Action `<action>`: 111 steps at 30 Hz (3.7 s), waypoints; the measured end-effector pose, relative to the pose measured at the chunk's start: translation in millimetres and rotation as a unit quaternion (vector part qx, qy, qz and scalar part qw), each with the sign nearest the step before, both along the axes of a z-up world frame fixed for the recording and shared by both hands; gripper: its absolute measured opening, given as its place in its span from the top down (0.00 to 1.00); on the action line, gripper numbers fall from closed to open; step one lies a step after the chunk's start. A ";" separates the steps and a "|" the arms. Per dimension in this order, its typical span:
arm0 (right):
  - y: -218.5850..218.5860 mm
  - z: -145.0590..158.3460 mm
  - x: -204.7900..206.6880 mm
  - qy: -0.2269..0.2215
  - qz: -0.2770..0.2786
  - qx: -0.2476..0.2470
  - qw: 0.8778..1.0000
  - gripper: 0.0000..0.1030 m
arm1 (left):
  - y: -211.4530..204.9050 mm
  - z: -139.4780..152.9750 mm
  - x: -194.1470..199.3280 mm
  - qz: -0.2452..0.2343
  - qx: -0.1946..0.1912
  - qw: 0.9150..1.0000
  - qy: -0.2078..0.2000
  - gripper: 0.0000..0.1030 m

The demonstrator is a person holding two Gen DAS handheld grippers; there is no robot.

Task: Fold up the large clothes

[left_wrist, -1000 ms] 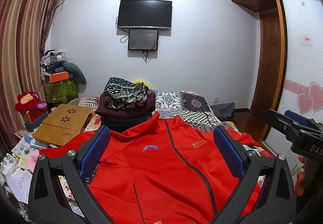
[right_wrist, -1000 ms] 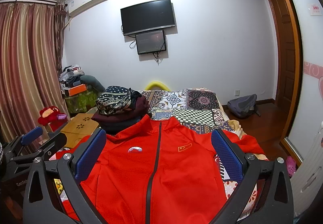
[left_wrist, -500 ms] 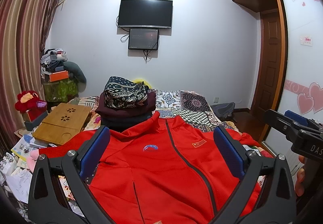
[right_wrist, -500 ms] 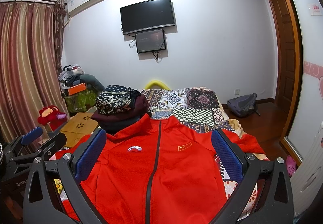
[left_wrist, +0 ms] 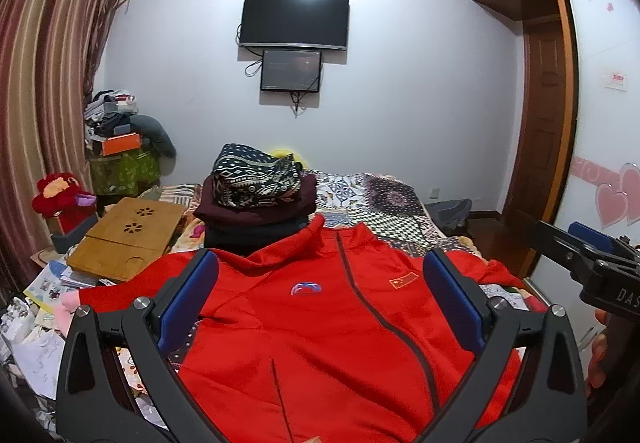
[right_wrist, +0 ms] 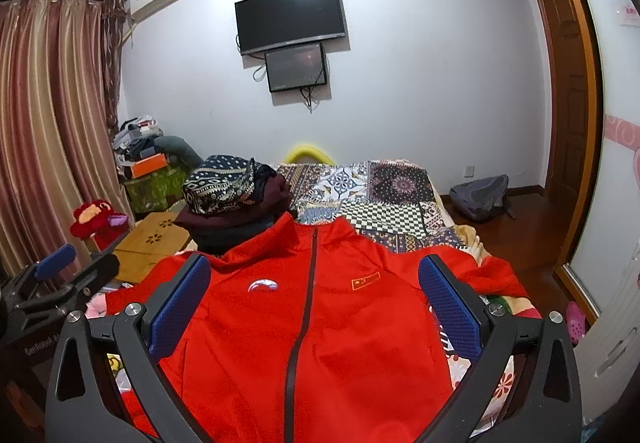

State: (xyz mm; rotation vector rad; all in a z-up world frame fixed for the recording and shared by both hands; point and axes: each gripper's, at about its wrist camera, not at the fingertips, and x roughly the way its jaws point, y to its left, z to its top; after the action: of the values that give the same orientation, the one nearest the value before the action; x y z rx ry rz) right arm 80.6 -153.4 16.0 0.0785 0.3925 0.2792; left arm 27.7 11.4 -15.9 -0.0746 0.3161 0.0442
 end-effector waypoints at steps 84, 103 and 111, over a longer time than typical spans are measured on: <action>-2.5 -74.2 140.9 0.195 -0.054 -0.082 0.976 0.00 | 155.8 -48.9 269.6 -0.020 -0.096 0.988 0.123 0.95; -14.7 -78.3 142.6 0.199 -0.047 -0.119 0.972 0.00 | 8.3 -186.1 283.8 -0.199 -0.037 0.903 0.379 0.93; 30.9 -56.4 160.4 0.167 0.016 -0.149 0.975 0.00 | 53.0 -145.3 255.6 -0.148 -0.023 0.940 0.306 0.47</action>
State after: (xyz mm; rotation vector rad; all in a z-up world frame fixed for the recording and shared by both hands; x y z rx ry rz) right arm 241.1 -122.6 -40.4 -0.1775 0.7663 0.2360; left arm 283.4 64.4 -161.2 -0.0566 0.9488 -0.2448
